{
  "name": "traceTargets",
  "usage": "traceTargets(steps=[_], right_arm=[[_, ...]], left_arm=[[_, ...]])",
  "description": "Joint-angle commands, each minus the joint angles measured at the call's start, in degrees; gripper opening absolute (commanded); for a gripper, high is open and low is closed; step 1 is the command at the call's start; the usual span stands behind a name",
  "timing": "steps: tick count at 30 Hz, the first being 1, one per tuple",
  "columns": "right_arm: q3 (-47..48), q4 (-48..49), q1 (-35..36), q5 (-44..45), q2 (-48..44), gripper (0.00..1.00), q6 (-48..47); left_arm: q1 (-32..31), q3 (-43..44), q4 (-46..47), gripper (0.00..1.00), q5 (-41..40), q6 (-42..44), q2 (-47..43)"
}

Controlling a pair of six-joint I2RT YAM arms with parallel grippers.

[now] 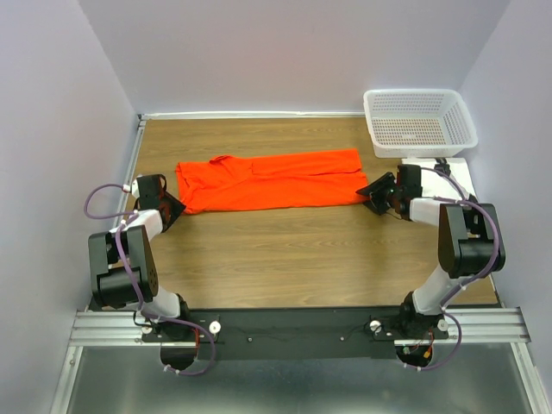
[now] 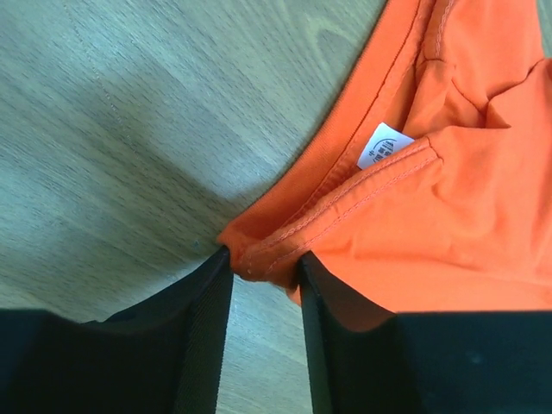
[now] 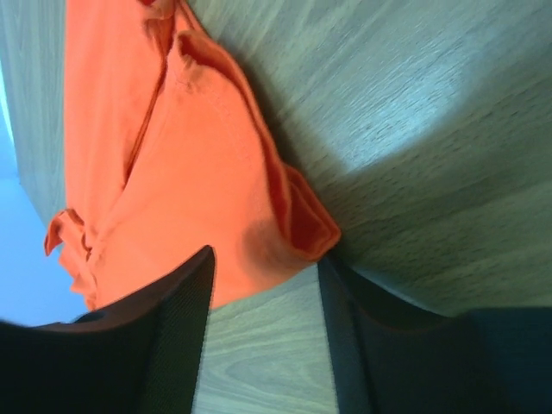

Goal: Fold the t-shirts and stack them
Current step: Fold the tshirt

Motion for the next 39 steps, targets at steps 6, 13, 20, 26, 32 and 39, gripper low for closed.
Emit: traceTargets(steps=[6,13,20,26,32,39], right_arm=[[-3.0,-2.0,-2.6,3.8,2.6,0.25,-2.2],[-5.0,-4.0,-7.1,2.0,0.7,0.0,-5.9],[-6.6,-17.8,-9.5,4.8,-8.4,0.0,-12.8],[-8.0,-27.1,-9.6,6.6,-14.4,0.04,-15.5],[-4.2,-31.8,-9.6,6.1,-18.0,0.41,-17.9],[4.7,-34.1,-8.2,5.8,-20.7,0.56,-22.6]], left_arm=[[0.6,2.4,-0.6,0.24,-4.0,1.8,2.4],[1.6,4.7,-6.9,0.02,-7.3,3.8,1.7],[2.1,-0.8,-15.9,0.02,-9.4,2.8,-9.6],[2.1,-8.0,-19.8,0.06,-5.9,-2.1,-19.5],[2.1,-6.2,-22.8,0.49,-6.4,-1.5,-22.7],[2.1,-1.0,-25.8,0.65,-12.2,1.1,-27.1]])
